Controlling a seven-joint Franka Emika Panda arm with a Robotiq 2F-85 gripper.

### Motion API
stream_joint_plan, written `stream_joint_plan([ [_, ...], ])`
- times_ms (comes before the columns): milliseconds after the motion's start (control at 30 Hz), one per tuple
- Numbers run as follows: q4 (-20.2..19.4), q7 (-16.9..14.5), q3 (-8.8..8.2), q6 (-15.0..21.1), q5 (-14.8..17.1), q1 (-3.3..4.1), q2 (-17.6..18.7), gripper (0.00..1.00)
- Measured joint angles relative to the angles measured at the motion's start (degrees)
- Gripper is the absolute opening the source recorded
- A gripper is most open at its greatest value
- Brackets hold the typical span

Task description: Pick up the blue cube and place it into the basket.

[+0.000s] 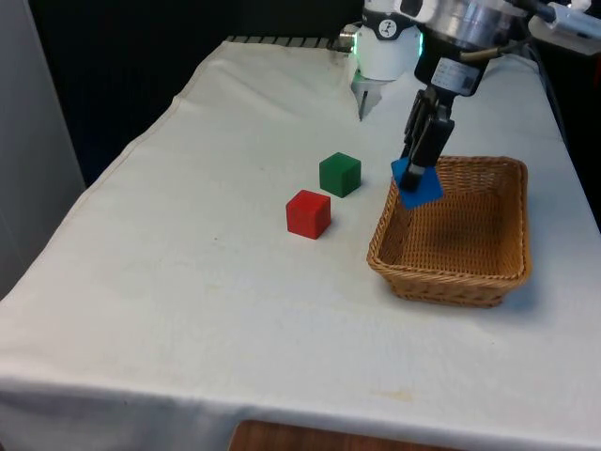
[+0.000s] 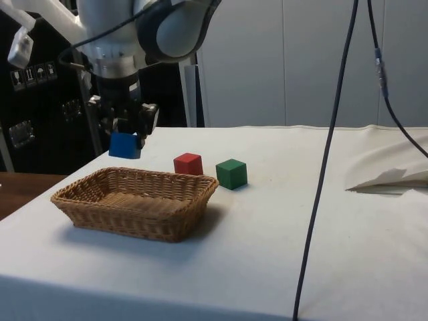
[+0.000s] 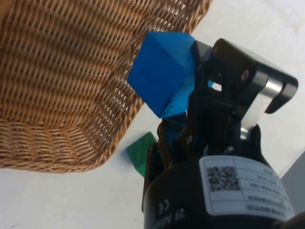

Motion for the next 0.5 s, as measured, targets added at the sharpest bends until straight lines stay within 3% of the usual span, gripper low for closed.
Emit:
stream_joint_plan([
  [500, -1.38, -0.06, 0.63, 1.26, 4.3, -0.06, 0.23, 0.0],
])
